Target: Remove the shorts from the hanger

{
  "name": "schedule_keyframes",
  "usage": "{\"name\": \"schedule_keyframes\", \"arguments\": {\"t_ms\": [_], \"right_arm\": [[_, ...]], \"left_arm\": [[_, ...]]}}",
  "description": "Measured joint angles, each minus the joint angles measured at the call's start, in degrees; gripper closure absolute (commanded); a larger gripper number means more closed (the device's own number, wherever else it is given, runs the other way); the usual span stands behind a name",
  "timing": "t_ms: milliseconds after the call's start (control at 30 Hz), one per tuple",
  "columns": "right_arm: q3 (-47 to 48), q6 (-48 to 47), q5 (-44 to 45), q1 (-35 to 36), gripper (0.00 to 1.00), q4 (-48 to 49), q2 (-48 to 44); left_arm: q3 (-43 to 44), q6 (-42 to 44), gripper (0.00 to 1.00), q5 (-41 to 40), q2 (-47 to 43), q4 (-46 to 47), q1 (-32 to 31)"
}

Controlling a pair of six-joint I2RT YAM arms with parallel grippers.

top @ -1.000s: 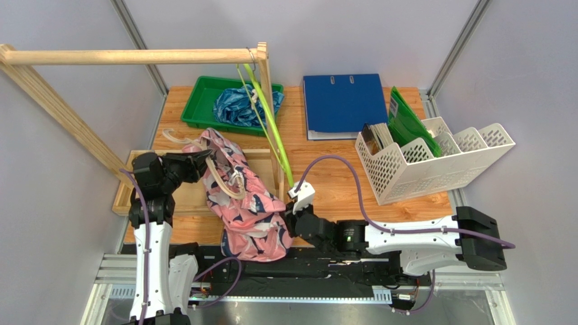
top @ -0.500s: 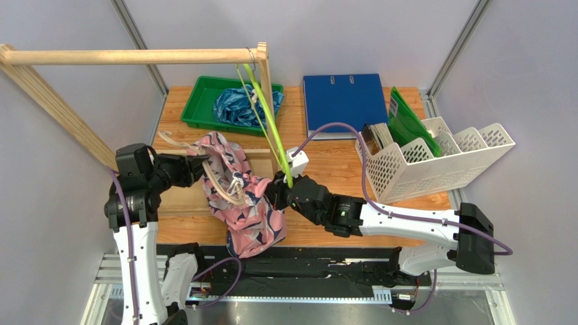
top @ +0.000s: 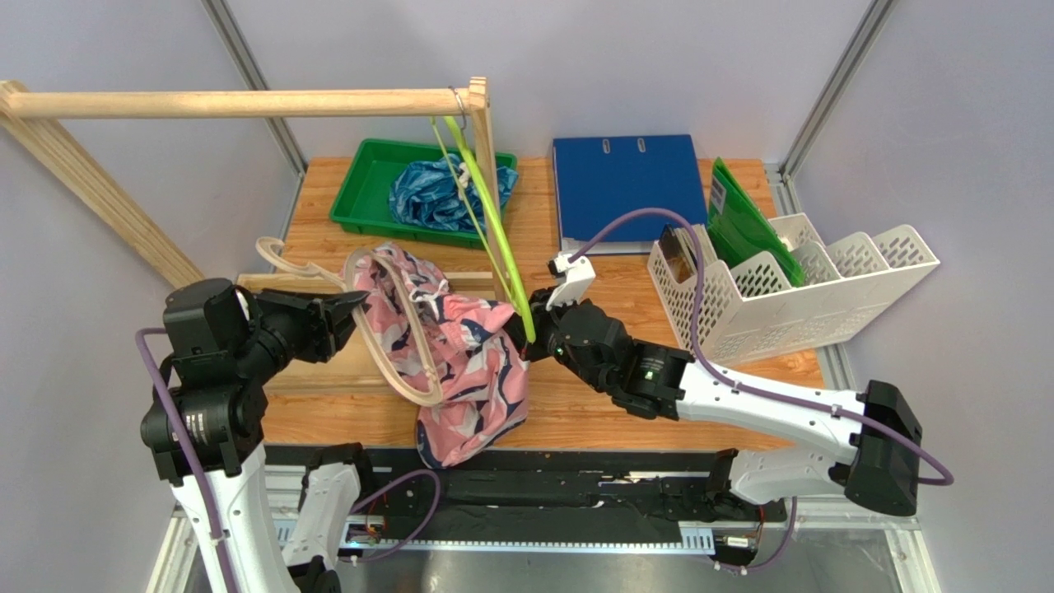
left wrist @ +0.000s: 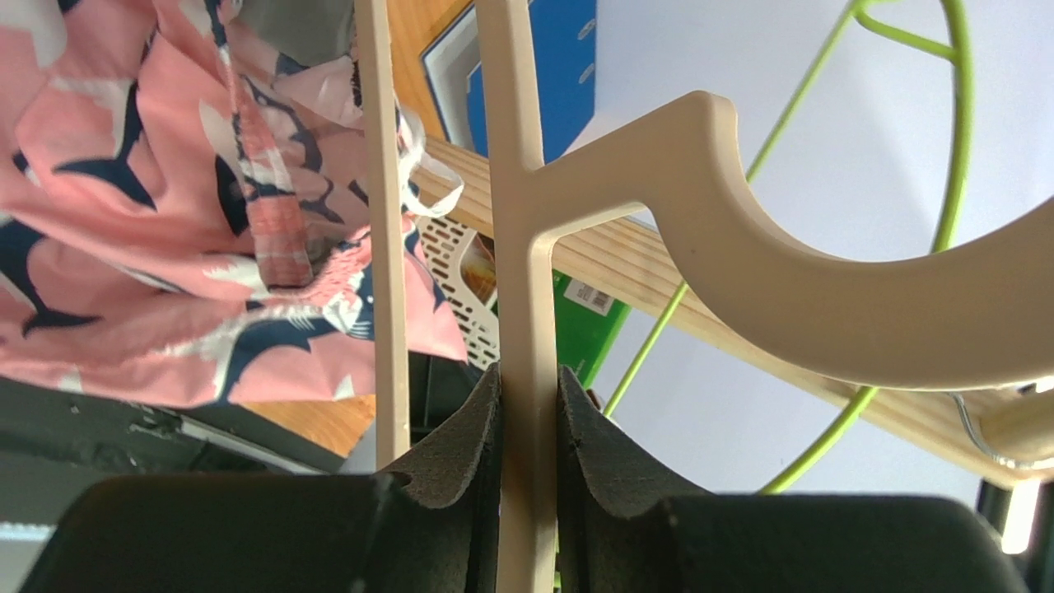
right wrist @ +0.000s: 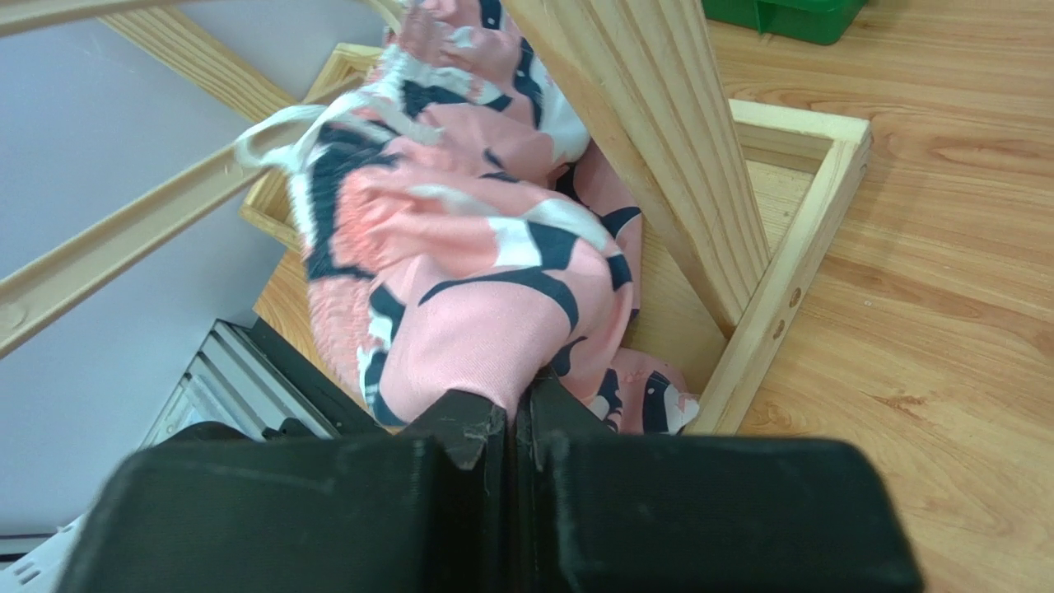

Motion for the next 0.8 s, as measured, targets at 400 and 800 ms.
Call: {"name": "schedule_keyframes", "arguments": {"t_ms": [400, 800], "right_arm": [[-5.3, 0.3, 0.4, 0.0, 1.0, -4.2, -8.0], [-7.7, -0.3, 3.3, -0.1, 1.0, -9.9, -16.5]], "left_arm": [[-1.1, 19.5, 1.0, 1.6, -2.1, 17.9, -1.9], [0.9, 38.2, 1.0, 13.9, 1.2, 32.7, -7.2]]}}
